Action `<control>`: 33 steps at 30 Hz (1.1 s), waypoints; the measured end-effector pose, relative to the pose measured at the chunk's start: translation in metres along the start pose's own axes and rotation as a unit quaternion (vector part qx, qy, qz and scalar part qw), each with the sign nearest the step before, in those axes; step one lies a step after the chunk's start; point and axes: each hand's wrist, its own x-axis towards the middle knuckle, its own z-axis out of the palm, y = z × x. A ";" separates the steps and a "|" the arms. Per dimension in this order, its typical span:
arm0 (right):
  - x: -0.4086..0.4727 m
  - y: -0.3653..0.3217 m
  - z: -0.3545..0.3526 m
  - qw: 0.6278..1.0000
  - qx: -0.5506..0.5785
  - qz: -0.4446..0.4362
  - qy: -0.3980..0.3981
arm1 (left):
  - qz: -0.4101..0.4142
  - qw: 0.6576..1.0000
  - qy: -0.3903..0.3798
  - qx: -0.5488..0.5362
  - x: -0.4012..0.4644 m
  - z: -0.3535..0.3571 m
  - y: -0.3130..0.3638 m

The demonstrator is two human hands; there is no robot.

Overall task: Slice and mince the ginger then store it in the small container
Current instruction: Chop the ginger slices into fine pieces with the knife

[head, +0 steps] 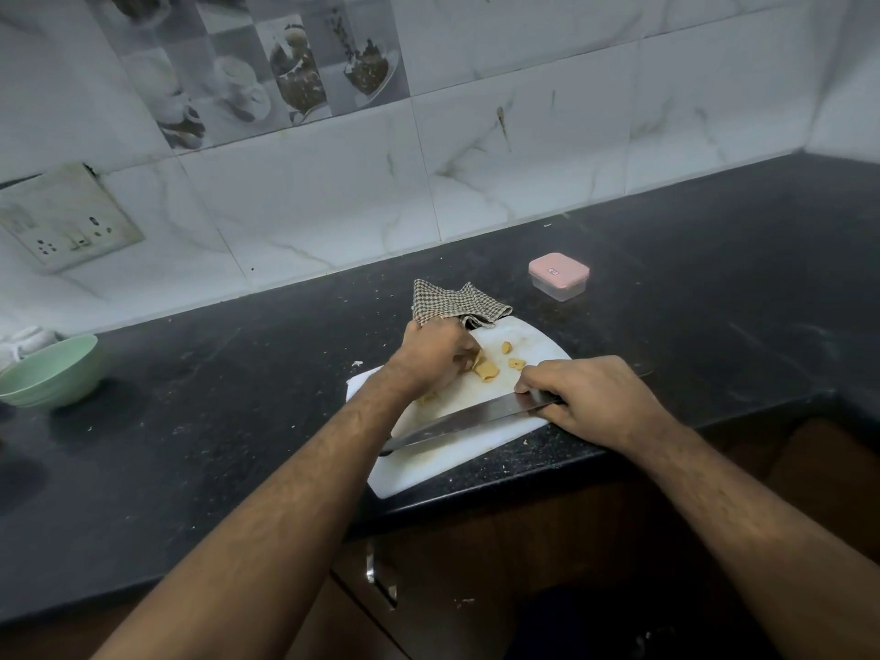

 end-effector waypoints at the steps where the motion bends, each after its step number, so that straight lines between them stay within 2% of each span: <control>1: 0.000 0.000 0.000 1.000 -0.001 0.001 -0.001 | -0.008 1.000 0.011 -0.012 0.000 0.001 0.000; 5: -0.001 0.003 0.001 1.000 0.002 0.004 -0.005 | -0.029 0.995 0.073 -0.069 -0.003 0.006 -0.003; 11: 0.000 0.003 0.001 1.000 0.010 0.006 -0.001 | -0.058 0.984 0.141 -0.094 -0.015 0.007 -0.011; 13: 0.000 0.004 0.001 1.000 0.006 0.004 0.000 | -0.067 0.975 0.158 -0.138 -0.023 0.004 -0.014; 17: 0.001 0.007 0.002 1.000 -0.011 -0.004 0.003 | -0.086 0.933 0.205 -0.283 -0.056 -0.007 -0.006; 19: 0.001 0.007 0.002 1.000 -0.011 -0.005 0.008 | -0.097 0.911 0.238 -0.322 -0.079 -0.007 0.006; 24: 0.002 0.006 0.005 0.999 -0.033 -0.005 0.004 | -0.137 0.864 0.348 -0.337 -0.128 0.024 0.039; 27: 0.003 0.004 0.007 0.997 -0.078 0.000 0.019 | -0.177 0.834 0.386 -0.352 -0.137 0.039 0.051; 30: 0.000 -0.001 0.006 0.995 -0.090 0.012 0.031 | -0.243 0.800 0.391 -0.384 -0.137 0.041 0.050; 33: -0.002 -0.002 0.006 0.995 -0.085 0.018 0.045 | -0.283 0.813 0.309 -0.404 -0.128 0.037 0.041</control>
